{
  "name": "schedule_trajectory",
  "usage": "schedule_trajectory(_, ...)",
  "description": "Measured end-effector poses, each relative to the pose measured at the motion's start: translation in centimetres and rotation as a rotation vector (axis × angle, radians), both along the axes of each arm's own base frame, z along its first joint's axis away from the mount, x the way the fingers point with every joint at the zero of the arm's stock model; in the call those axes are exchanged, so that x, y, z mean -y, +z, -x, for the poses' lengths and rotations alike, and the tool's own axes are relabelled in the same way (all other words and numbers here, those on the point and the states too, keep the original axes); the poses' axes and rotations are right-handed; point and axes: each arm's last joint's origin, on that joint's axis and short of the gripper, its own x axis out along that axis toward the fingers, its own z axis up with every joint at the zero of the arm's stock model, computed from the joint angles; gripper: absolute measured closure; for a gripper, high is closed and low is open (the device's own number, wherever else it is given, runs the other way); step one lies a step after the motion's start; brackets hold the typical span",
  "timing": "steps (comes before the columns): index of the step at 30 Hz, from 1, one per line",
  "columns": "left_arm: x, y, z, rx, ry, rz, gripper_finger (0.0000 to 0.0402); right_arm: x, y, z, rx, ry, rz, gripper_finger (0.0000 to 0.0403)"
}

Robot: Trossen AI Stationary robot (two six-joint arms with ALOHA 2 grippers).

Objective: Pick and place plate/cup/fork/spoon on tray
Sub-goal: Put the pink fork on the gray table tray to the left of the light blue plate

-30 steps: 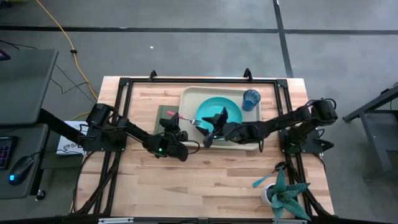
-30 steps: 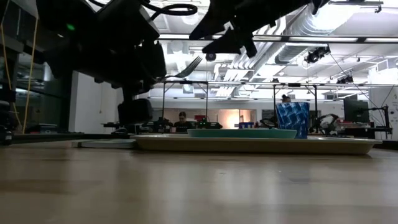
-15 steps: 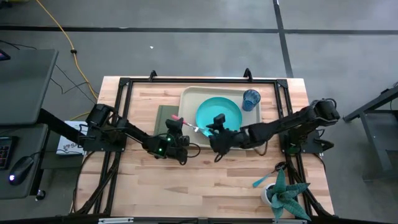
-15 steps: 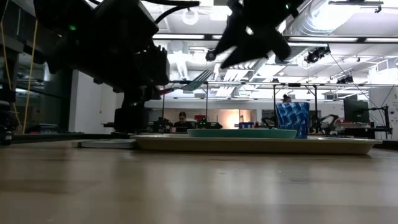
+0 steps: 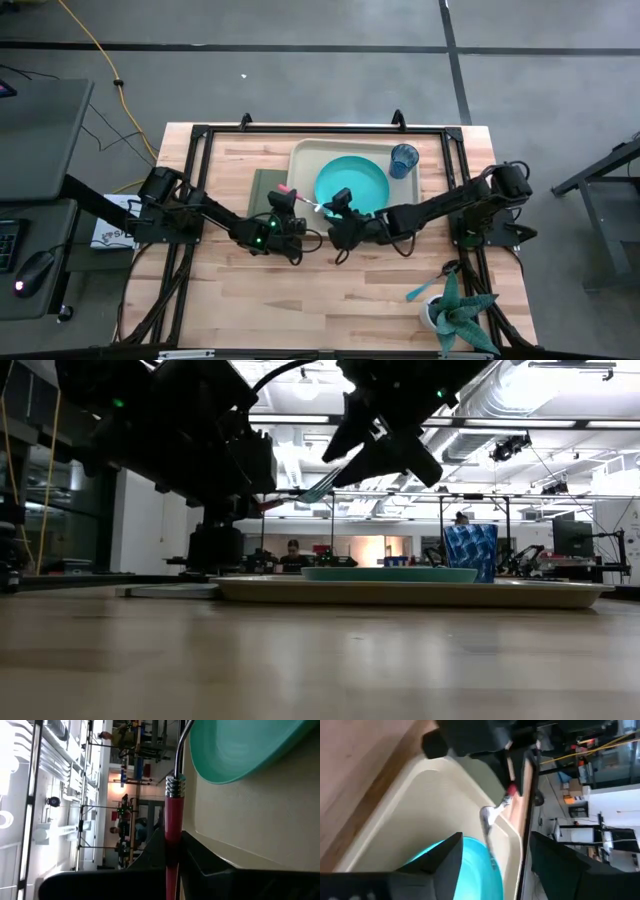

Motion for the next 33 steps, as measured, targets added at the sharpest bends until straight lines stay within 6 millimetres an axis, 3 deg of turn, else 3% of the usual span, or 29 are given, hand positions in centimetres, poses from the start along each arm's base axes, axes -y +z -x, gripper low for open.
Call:
schedule_trajectory(12,0.05,0.05,-0.17,0.015,-0.017,0.024,0.0401,0.42,-0.91,-0.2,-0.024,-0.021,-0.042,0.0323)
schedule_trajectory(25,0.05,0.13,-0.29,0.031,-0.02,0.029,0.04,0.47,-0.88,-0.25,-0.011,-0.03,-0.055,0.0396)
schedule_trajectory(33,0.06,0.19,-0.35,0.091,-0.012,0.047,0.0359,0.47,-0.91,-0.22,-0.016,-0.032,-0.052,0.04)
